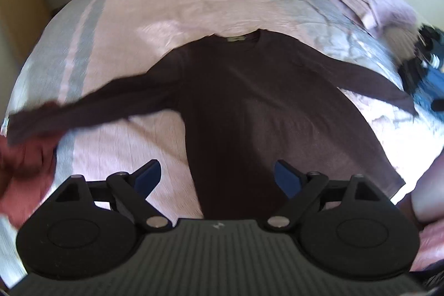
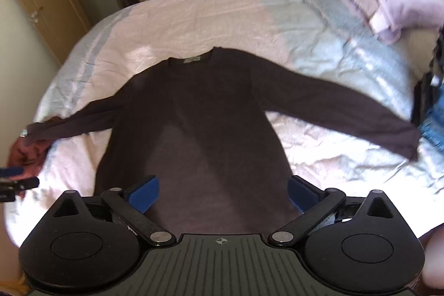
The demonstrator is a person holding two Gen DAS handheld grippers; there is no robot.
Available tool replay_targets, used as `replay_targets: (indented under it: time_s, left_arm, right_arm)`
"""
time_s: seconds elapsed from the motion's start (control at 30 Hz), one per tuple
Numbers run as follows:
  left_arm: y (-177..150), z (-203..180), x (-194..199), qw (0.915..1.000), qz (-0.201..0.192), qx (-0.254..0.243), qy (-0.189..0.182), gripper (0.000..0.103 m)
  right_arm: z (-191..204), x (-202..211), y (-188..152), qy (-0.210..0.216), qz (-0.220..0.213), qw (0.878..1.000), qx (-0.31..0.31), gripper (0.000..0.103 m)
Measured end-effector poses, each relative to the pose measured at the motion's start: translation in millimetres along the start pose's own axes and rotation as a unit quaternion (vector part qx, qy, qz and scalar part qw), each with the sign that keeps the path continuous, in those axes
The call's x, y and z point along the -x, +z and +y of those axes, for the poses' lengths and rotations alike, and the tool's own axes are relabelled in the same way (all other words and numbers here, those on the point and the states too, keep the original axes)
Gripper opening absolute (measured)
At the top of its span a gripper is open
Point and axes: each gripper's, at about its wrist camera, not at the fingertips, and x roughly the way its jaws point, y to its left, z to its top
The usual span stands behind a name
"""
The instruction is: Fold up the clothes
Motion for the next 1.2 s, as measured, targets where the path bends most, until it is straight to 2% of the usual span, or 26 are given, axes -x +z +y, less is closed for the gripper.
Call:
replay_targets:
  time_s: [0.1, 0.27, 0.4, 0.57, 0.83, 1.2]
  left_arm:
    - [6, 24, -3, 0.9992, -0.001, -0.041, -0.004, 0.089]
    - [6, 73, -4, 0.9968, -0.002, -0.079, -0.016, 0.090]
    - [0, 100, -3, 0.9947, 0.004, -0.100, -0.026, 0.090]
    - [-7, 118, -3, 0.9946, 0.002, -0.099, -0.032, 0.090]
    - [-8, 120, -1, 0.9950, -0.008, -0.092, -0.038, 0.090]
    - [-4, 111, -4, 0.9973, 0.000, -0.073, -0.004, 0.090]
  right_arm:
    - [40, 1, 0, -0.054, -0.003, 0.999, -0.005, 0.102]
    - [108, -3, -6, -0.095, 0.003, 0.995, -0.001, 0.102]
    - [153, -6, -19, -0.103, 0.009, 0.995, -0.005, 0.102]
    - [189, -11, -31, -0.105, 0.018, 0.994, 0.003, 0.102]
    - [196, -18, -34, -0.079, 0.007, 0.997, 0.007, 0.102]
    - [184, -39, -23, -0.070, 0.021, 0.996, 0.048, 0.102]
